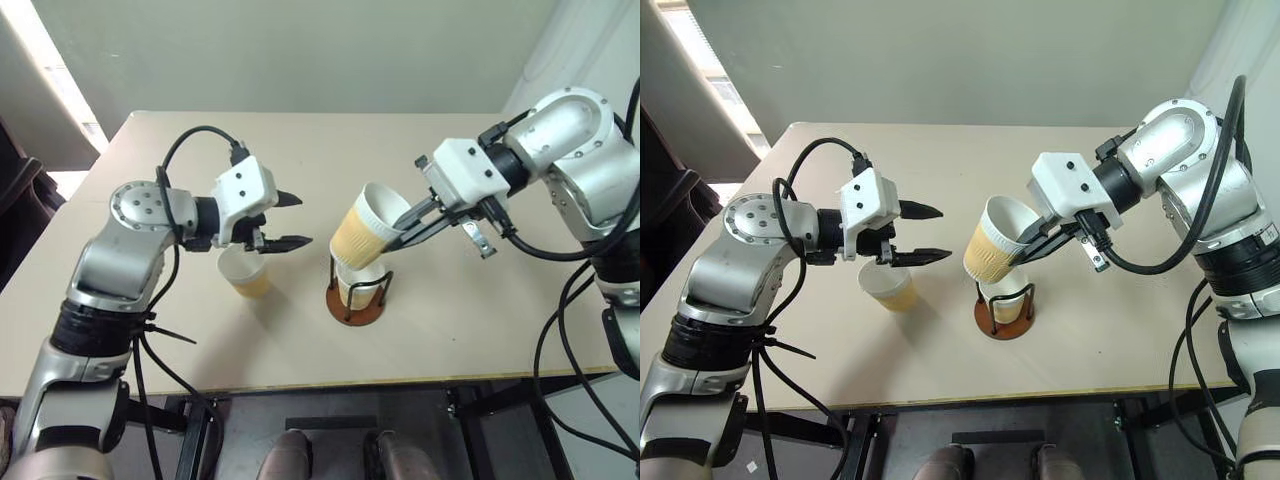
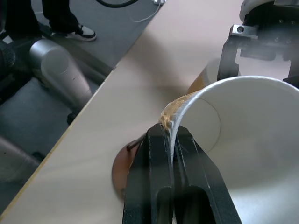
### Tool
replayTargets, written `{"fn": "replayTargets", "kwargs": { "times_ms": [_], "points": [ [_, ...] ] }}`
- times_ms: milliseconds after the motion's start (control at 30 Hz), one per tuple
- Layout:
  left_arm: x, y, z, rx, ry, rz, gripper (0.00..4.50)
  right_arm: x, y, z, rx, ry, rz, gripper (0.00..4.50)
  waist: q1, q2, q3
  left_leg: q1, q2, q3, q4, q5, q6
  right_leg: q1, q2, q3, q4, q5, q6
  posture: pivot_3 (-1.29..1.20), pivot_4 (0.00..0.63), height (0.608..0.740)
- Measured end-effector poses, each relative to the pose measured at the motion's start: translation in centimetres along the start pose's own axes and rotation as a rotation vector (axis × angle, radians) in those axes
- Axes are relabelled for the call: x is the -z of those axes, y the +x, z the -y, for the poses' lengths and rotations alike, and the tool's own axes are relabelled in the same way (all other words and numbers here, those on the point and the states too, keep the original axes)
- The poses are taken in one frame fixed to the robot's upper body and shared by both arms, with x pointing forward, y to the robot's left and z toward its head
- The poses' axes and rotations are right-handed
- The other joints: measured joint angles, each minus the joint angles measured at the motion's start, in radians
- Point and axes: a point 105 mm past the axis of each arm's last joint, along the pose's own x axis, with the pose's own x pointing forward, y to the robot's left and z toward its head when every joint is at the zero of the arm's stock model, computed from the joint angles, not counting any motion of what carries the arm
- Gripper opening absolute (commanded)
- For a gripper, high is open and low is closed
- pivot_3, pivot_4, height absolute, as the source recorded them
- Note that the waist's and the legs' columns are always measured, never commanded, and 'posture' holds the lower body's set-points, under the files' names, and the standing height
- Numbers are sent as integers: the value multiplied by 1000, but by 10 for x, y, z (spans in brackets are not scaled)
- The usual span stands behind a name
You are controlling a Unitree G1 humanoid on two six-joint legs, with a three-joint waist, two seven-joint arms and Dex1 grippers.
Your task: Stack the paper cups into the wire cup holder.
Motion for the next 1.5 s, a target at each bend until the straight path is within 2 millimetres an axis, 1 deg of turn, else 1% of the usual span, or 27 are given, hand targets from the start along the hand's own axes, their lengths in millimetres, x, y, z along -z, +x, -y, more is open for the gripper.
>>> {"fn": "replayTargets", "kwargs": {
  "times_ms": [100, 233, 300, 400, 567, 667, 700, 1033, 1100, 1167, 1267, 1333, 1400, 1500],
  "points": [
    [-1, 1, 7, 27, 0, 7, 3477, 7, 4, -1, -14, -2, -42, 26, -2, 0, 0, 2, 0, 0, 0, 3, 2, 1, 0, 0, 0, 1, -3, 0, 150, 740],
    [-2, 0, 8, 27, -2, 2, 3477, 20, 11, 2, -26, -15, -110, 26, -3, 0, 0, 2, 0, 0, 0, 4, 3, 2, 0, 0, 0, 2, -6, 0, 150, 740],
    [-1, 1, 9, 26, -4, 1, 3477, 26, 14, 4, -23, -17, -131, 26, -4, 0, 0, 2, 0, 0, 0, 4, 3, 2, 0, 0, 0, 3, -5, 0, 150, 740],
    [1, 0, 10, 17, -15, -8, 3477, 30, 16, 3, -30, -18, -139, 26, -3, 0, 0, 2, 0, 0, 0, 4, 3, 1, 0, 0, -1, 5, -2, 0, 150, 740],
    [2, -1, 9, 11, -14, -15, 3477, 34, 18, 0, -54, -25, -162, 26, -3, 0, 0, 2, 0, 0, -2, 4, 3, 1, 0, 0, -2, 5, -2, 0, 150, 740],
    [3, -1, 9, 10, -14, -19, 3477, 36, 18, 0, -56, -37, -180, 596, -3, 0, 0, 2, 0, 0, -2, 4, 3, 1, 0, 0, -2, 5, -2, 0, 150, 740],
    [3, -2, 9, 9, -14, -21, 3477, 37, 18, -1, -58, -37, -183, 882, -3, 0, 0, 2, 0, 0, -2, 4, 3, 1, 0, 0, -1, 5, -2, 0, 150, 740],
    [5, -7, 7, 2, -5, -44, 3477, 42, 19, 0, -55, -17, -190, 4300, -3, 0, 0, 2, 0, 0, -2, 4, 3, 1, 0, 0, -1, 5, -2, 0, 150, 740],
    [9, -14, 4, 1, -1, -76, 3477, 40, 18, 5, -33, 10, -157, 4300, -4, 0, 0, 2, 0, 0, -3, 4, 3, 0, 0, 0, -1, 5, -2, 0, 150, 740],
    [17, -30, 2, 11, 5, -145, 3477, 30, 15, 16, 32, 49, -51, 4300, -8, 0, 0, 2, 0, 0, -4, 4, 2, -1, 2, 2, -1, 4, -3, 0, 150, 740],
    [27, -56, 3, 51, 32, -254, 3477, 1, 6, 46, 226, 104, 173, 4300, -16, 0, 0, 2, 2, -1, -5, 3, 0, -3, 6, 4, -1, 3, -6, 0, 150, 740],
    [30, -66, 6, 90, 37, -286, 3477, -12, 5, 57, 311, 140, 269, 4300, -14, 0, 0, 2, 4, -3, -5, 2, -1, -3, 8, 2, -1, 0, -10, 0, 150, 740],
    [32, -71, 7, 119, 29, -302, 3477, -12, 13, 57, 333, 170, 297, 4300, -8, -1, 0, 1, 5, -4, -5, 1, -3, -3, 8, 1, 0, -1, -12, 0, 150, 740],
    [33, -74, 13, 168, 22, -311, 3477, 3, 25, 50, 336, 263, 309, 4300, -2, -1, -1, -1, 5, -4, -4, 1, -4, -4, 8, 1, 0, -2, -15, 0, 150, 740]
  ]
}}
